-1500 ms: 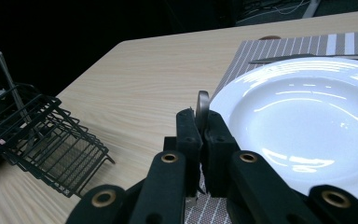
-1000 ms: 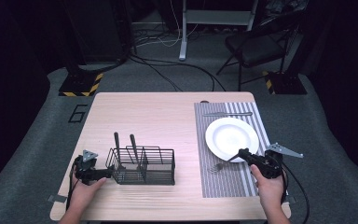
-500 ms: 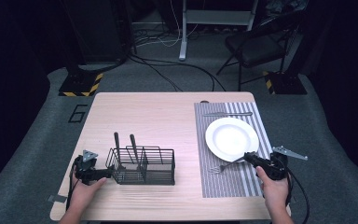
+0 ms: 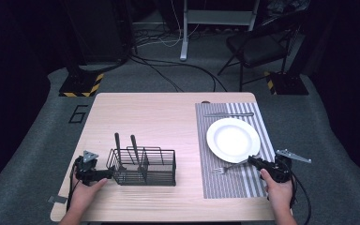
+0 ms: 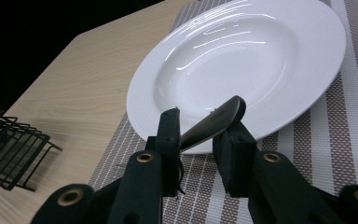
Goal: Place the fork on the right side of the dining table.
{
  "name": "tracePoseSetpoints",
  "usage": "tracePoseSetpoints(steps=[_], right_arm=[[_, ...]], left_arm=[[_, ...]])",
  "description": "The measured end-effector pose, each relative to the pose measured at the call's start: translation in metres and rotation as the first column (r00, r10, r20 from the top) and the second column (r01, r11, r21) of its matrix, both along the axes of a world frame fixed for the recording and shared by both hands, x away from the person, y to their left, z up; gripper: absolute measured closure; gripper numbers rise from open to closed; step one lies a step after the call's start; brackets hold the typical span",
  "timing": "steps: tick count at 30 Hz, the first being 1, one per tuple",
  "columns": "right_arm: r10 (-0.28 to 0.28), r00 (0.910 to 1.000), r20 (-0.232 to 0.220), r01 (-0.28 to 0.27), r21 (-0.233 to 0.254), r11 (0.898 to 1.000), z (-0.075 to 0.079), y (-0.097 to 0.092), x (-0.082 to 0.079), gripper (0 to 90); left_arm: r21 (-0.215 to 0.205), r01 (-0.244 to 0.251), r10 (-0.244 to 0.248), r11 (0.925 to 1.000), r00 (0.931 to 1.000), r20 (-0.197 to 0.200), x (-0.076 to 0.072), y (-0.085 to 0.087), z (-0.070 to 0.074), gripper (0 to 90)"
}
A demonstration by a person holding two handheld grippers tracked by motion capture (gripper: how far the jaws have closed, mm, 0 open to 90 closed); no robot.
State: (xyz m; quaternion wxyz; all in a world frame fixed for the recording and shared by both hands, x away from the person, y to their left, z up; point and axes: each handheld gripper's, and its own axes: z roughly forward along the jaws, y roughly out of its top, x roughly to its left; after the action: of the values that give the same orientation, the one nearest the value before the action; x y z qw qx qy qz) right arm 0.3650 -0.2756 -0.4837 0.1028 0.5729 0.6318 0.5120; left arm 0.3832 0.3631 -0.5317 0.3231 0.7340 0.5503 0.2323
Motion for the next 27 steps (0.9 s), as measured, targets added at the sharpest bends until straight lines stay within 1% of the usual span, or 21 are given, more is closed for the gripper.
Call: tracePoseSetpoints(steps=[1, 3, 5, 6, 11, 15, 16, 21, 23, 24, 27], right_arm=[[-0.005, 1.0, -0.008, 0.005, 0.004, 1.0, -0.001, -0.001, 0.0, 71.0], [-0.011, 0.9999, -0.001, 0.011, 0.001, 1.0, -0.004, -0.004, 0.0, 70.0], [-0.014, 0.9999, -0.01, 0.014, 0.007, 1.0, -0.005, -0.005, 0.0, 69.3], [-0.017, 0.9997, -0.016, 0.017, 0.006, 1.0, -0.009, -0.007, 0.001, 67.8], [-0.027, 0.9991, -0.032, 0.028, 0.008, 1.0, -0.015, -0.01, 0.001, 65.5], [-0.04, 0.9983, -0.042, 0.04, 0.009, 0.999, -0.018, -0.012, 0.001, 65.2], [-0.038, 0.9988, -0.032, 0.038, 0.0, 0.999, -0.019, -0.013, 0.002, 65.2], [-0.048, 0.9985, -0.026, 0.048, -0.006, 0.999, -0.023, -0.015, 0.002, 65.2], [-0.053, 0.998, -0.036, 0.053, 0.004, 0.999, -0.024, -0.016, 0.001, 65.2], [-0.052, 0.998, -0.035, 0.052, 0.001, 0.999, -0.026, -0.017, 0.001, 65.2], [-0.06, 0.9969, -0.052, 0.06, -0.003, 0.998, -0.03, -0.019, 0.0, 65.4]], left_arm=[[0.0, 0.0, 0.0, 1.0, 1.0, 0.0, 0.0, 0.0, 0.0, 2.5], [0.003, 0.003, -0.003, 1.0, 1.0, -0.002, 0.0, 0.0, 0.0, 2.5], [0.0, 0.0, 0.0, 1.0, 1.0, 0.0, 0.0, 0.0, 0.0, 2.5], [0.002, 0.002, -0.002, 1.0, 1.0, -0.001, 0.0, 0.0, 0.0, 2.5], [0.001, 0.001, -0.001, 1.0, 1.0, -0.001, 0.0, 0.0, 0.0, 2.5], [0.002, 0.002, -0.002, 1.0, 1.0, -0.002, 0.0, 0.0, 0.0, 2.5], [0.0, 0.0, 0.0, 1.0, 1.0, 0.0, 0.0, 0.0, 0.0, 2.5], [0.0, 0.001, -0.001, 1.0, 1.0, 0.0, 0.0, 0.0, 0.0, 2.5], [0.0, 0.0, 0.0, 1.0, 1.0, 0.0, 0.0, 0.0, 0.0, 2.5], [0.0, 0.0, 0.0, 1.0, 1.0, 0.0, 0.0, 0.0, 0.0, 2.5], [0.0, 0.0, 0.0, 1.0, 1.0, 0.0, 0.0, 0.0, 0.0, 2.5]])
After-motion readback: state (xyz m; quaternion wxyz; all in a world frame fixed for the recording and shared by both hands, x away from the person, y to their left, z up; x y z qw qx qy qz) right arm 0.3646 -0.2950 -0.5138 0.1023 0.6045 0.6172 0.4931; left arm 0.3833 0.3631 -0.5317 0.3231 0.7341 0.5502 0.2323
